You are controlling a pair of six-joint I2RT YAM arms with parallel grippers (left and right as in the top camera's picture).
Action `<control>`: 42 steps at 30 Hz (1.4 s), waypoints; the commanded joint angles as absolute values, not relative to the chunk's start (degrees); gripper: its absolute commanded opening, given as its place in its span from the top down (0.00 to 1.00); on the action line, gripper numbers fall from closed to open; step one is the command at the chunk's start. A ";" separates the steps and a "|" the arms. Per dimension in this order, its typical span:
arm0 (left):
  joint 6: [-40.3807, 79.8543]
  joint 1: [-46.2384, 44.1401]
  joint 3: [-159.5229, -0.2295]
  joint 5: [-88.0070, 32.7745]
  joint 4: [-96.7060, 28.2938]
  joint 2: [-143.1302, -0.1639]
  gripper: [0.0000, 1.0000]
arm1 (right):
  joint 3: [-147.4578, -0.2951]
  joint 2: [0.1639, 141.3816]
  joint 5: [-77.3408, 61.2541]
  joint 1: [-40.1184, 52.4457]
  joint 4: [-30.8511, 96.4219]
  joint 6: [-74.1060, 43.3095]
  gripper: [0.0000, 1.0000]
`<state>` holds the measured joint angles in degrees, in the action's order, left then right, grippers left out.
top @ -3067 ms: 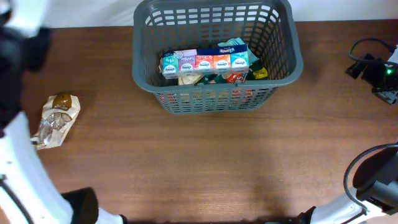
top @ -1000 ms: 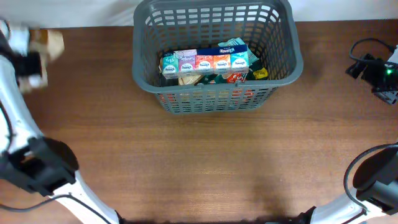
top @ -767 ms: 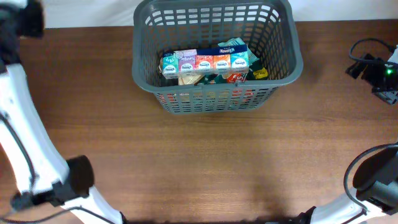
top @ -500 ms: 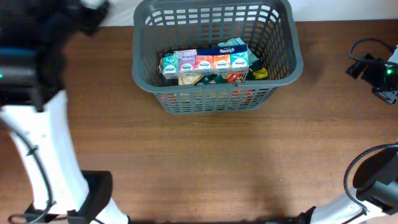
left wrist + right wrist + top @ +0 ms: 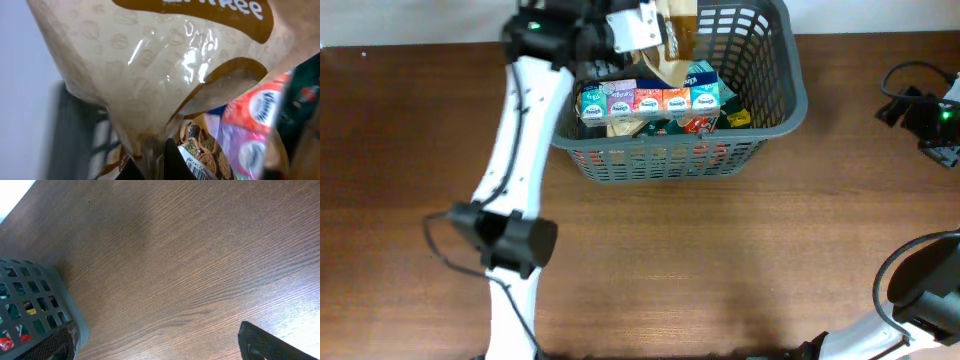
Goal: Pack container
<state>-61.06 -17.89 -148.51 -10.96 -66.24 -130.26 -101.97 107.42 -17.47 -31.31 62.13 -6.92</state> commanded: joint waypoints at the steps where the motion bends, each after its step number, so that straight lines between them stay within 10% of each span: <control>1: -57.58 -18.02 -148.57 -11.60 -63.90 -134.13 0.98 | -101.67 106.56 -17.76 -31.16 62.08 -6.94 0.01; 4: -55.42 -18.02 -148.57 -11.62 -63.33 -136.62 0.95 | -101.67 106.56 -17.76 -31.16 62.06 -6.94 0.01; 6: -53.58 -18.11 -148.57 -11.57 -63.40 -137.64 0.68 | -101.67 106.56 -17.76 -31.16 62.08 -6.94 0.01; 7: -52.18 -18.13 -148.57 -11.60 -63.42 -137.73 0.52 | -101.67 106.56 -17.76 -31.16 62.08 -6.94 0.01; 8: -48.95 -18.11 -148.73 -11.46 -63.42 -137.53 0.01 | -101.67 106.56 -17.76 -31.16 62.08 -6.94 0.01; 27: -21.91 -10.63 -161.95 22.39 -82.50 -106.10 0.01 | -101.67 106.56 -17.76 -31.16 62.08 -6.94 0.01; 42: -7.66 25.69 -147.52 -0.73 -86.39 -103.22 0.01 | -101.67 106.56 -17.76 -31.16 62.08 -6.94 0.01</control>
<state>-9.91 22.50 -153.56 7.11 -85.60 -101.54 -101.97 107.42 -17.47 -31.31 62.13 -6.90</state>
